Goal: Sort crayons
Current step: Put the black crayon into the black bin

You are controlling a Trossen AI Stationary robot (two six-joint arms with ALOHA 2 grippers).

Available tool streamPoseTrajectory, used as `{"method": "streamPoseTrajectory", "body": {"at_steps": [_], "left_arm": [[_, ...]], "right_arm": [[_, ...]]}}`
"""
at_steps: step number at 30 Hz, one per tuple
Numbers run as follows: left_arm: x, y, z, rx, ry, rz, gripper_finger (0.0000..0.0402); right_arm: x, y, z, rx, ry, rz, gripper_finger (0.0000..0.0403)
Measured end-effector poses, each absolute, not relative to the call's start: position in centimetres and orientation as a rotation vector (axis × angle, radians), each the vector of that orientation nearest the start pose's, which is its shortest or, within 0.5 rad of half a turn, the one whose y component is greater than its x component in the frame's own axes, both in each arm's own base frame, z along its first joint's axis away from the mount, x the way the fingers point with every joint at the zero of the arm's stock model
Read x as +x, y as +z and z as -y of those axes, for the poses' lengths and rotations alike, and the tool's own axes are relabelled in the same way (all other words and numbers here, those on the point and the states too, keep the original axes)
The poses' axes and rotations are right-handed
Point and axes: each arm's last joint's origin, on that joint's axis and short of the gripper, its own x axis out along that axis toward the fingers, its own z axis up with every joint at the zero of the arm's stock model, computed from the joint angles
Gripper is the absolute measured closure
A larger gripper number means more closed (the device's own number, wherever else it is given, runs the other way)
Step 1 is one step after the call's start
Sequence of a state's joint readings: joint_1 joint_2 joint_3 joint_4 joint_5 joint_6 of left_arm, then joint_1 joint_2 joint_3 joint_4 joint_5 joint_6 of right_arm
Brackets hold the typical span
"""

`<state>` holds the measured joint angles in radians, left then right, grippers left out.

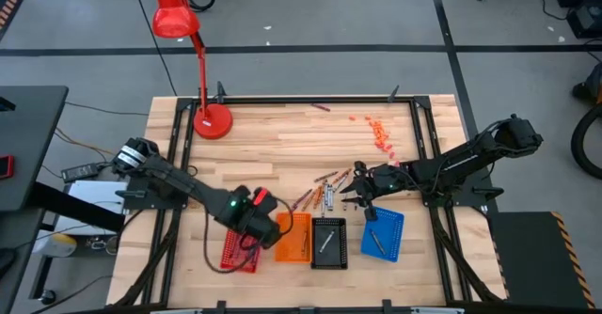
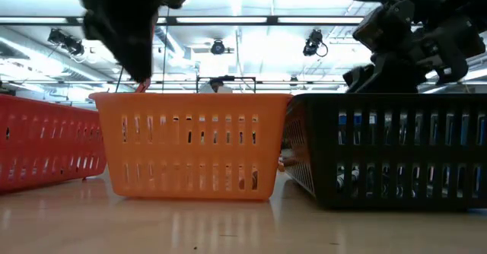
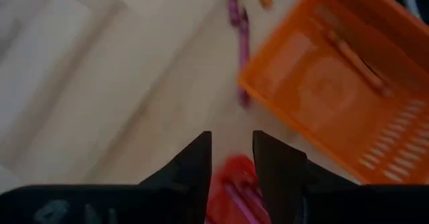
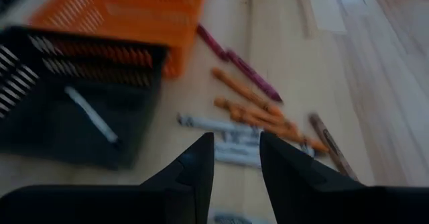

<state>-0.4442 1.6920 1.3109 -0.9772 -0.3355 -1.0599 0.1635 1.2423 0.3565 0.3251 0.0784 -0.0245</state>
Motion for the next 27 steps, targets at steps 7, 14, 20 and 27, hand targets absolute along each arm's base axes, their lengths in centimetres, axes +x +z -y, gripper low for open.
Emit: {"method": "streamPoseTrajectory", "body": {"at_steps": [7, 14, 20, 27], "left_arm": [[30.6, 23.9, 10.0, -0.256, 0.656, -1.036, 0.0281], [30.7, 23.9, 9.1, 0.159, 0.635, -1.014, 0.0281], [30.7, 23.3, 8.3, 0.460, 0.549, -1.087, 0.0281], [31.7, 23.5, 7.2, 0.591, 0.481, -1.087, 0.0281]], "right_arm": [[21.1, 14.4, -2.9, -0.006, -0.028, -0.747, 0.0278], [21.8, 16.5, -2.6, 0.037, -0.130, -0.885, 0.0278], [23.1, 18.2, -1.9, 0.167, -0.186, -0.955, 0.0278], [25.4, 17.4, -2.1, 0.260, -0.285, -1.099, 0.0278]]}}
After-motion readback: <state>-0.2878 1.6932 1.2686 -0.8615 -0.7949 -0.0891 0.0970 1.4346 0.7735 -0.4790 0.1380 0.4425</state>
